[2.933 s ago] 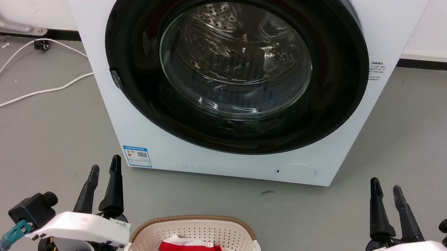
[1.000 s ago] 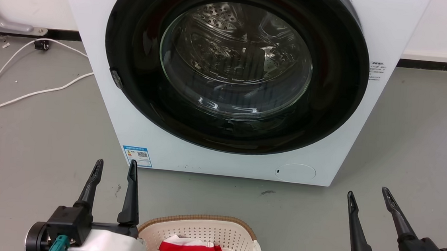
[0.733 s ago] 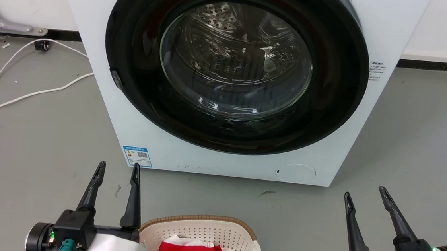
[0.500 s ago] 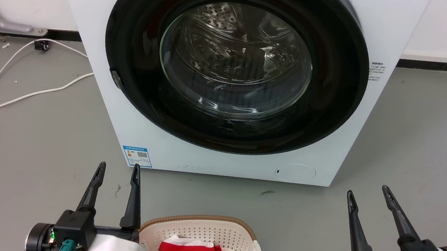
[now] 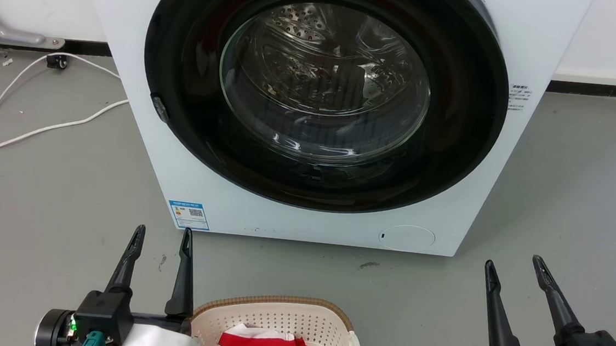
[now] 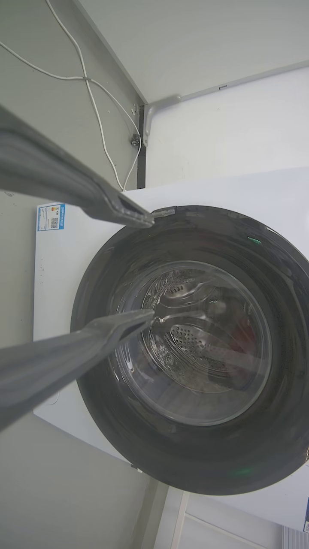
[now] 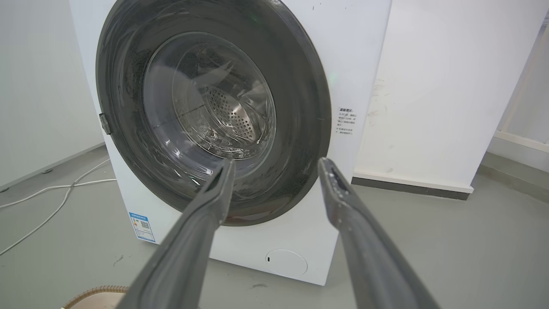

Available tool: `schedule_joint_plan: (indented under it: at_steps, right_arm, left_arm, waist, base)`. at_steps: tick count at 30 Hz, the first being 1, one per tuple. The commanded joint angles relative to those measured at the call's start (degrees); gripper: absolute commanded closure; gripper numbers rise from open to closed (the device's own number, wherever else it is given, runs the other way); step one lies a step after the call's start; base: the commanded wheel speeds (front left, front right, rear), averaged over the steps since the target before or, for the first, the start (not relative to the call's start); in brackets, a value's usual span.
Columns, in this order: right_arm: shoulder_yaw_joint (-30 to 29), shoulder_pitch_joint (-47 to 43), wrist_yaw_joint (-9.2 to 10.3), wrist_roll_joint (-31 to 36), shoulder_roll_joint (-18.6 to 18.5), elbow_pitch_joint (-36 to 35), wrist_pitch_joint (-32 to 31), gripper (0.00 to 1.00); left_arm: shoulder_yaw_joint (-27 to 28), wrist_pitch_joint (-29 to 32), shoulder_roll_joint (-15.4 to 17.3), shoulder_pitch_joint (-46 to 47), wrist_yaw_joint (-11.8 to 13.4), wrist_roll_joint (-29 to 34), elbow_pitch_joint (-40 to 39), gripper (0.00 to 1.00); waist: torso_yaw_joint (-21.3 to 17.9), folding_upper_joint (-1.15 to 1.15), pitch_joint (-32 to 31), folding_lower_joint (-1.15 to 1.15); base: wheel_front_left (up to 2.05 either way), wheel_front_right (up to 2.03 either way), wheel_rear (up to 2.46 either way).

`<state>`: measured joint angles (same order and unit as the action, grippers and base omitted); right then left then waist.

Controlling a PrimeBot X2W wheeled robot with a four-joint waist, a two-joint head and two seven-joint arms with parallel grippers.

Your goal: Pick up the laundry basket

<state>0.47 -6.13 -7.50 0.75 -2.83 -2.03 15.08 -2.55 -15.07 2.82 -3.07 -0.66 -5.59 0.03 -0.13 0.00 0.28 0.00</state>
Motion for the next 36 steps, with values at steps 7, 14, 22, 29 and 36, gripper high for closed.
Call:
schedule_joint_plan:
  at_steps: [7,14,22,29,36]
  right_arm:
    - [0.15,-0.9,0.02,-0.89,-0.09,-0.05,0.14,0.0]
    - [0.45,-0.99,0.02,-1.04,-0.09,-0.33,0.14,0.0]
    - [0.64,-0.84,0.02,-0.66,-0.09,-0.51,0.14,0.0]
    - [2.36,0.23,0.02,-0.32,-0.08,1.73,0.14,0.0]
    - [5.92,4.94,0.02,1.13,-0.07,7.56,0.14,0.0]
  left_arm:
    - [0.25,-0.16,0.11,-0.61,0.32,0.58,-0.16,0.0]
    - [0.38,-0.16,0.11,-0.81,0.32,0.72,-0.36,0.0]
    - [0.51,-0.16,0.11,-0.75,0.44,0.82,-0.35,0.0]
    - [1.12,-0.16,0.1,-0.04,0.71,0.13,1.05,0.0]
    - [3.0,-0.15,0.11,3.03,-0.89,-0.25,5.57,0.0]
  waist:
    - [0.1,0.0,-0.02,0.0]
    - [0.07,0.0,0.03,0.0]
    - [-0.05,0.0,0.21,0.0]
    - [-0.09,0.0,0.65,0.0]
    - [0.36,0.0,4.15,0.0]
  base:
    - [0.0,0.0,0.0]
    - [0.0,0.0,0.0]
    - [0.0,0.0,0.0]
    - [0.0,0.0,0.0]
    - [0.0,0.0,0.0]
